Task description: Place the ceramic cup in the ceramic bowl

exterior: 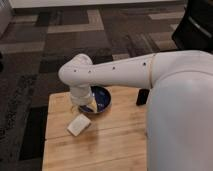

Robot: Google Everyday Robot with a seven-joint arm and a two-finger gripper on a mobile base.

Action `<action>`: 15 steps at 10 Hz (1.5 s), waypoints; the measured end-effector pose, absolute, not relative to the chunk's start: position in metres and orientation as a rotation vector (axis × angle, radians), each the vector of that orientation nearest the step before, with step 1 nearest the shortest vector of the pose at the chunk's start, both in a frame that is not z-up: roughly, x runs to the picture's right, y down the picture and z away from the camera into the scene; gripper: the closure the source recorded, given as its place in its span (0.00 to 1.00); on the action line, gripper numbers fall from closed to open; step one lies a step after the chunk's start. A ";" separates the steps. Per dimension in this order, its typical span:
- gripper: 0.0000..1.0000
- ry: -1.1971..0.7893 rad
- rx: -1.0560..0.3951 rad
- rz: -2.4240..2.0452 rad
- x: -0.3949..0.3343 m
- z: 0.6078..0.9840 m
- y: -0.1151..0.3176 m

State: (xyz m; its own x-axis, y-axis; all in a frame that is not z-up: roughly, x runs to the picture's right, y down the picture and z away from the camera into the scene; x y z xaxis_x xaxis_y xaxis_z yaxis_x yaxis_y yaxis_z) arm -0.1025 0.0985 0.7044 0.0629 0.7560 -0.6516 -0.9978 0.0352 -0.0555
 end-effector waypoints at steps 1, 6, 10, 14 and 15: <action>0.35 0.521 -0.584 1.445 -0.102 0.704 0.099; 0.35 0.521 -0.584 1.445 -0.102 0.704 0.098; 0.35 0.521 -0.584 1.445 -0.102 0.704 0.099; 0.35 0.520 -0.563 1.472 -0.083 0.698 0.091; 0.35 0.520 -0.564 1.478 -0.072 0.697 0.090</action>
